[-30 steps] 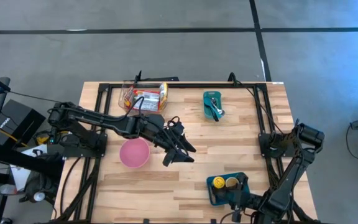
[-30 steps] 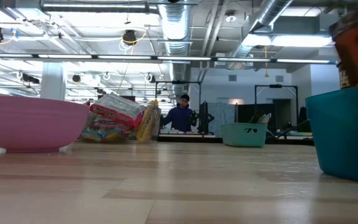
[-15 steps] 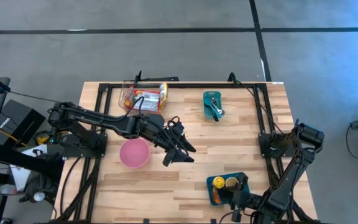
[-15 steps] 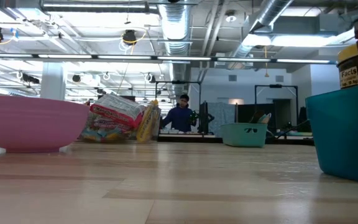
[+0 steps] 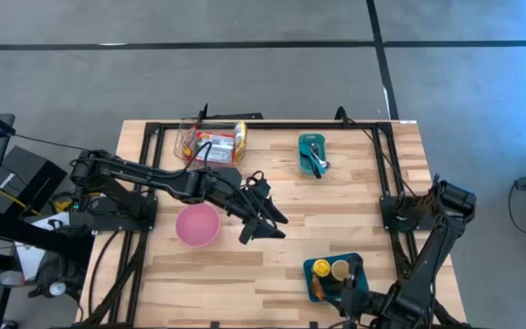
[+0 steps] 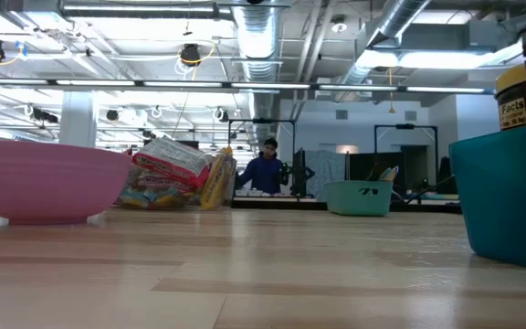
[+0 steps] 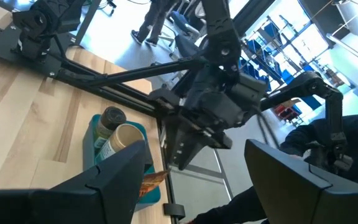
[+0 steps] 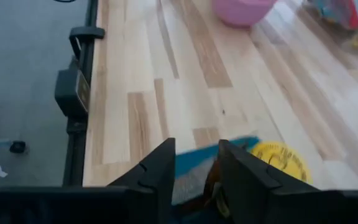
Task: Pick & Place Food Item
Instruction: Return to Home Position
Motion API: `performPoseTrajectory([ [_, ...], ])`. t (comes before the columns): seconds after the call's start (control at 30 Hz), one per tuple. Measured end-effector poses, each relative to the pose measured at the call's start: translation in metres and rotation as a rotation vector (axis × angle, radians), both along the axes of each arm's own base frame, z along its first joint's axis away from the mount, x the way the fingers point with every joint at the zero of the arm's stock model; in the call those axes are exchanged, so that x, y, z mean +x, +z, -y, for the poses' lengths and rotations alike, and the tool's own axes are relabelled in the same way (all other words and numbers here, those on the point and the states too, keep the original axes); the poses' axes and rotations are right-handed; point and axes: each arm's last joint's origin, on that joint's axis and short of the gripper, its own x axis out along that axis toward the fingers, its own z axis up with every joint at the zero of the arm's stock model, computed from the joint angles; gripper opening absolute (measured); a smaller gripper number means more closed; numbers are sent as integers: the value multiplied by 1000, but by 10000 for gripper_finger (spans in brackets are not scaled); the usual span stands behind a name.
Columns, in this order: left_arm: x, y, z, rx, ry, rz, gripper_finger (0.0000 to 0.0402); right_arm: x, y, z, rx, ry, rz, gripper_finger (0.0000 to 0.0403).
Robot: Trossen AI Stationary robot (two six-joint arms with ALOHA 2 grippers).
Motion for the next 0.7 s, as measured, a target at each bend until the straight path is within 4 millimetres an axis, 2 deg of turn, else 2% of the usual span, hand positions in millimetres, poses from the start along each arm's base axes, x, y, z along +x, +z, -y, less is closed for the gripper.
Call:
performPoseTrajectory([
  [0.33,0,0,0,0,0,0,271,19,54,-8,-93,89,10,53],
  [0.53,0,0,0,0,0,0,271,34,84,-5,-131,130,11,7],
  [0.7,0,0,0,0,0,0,271,44,101,3,-91,184,-83,5],
])
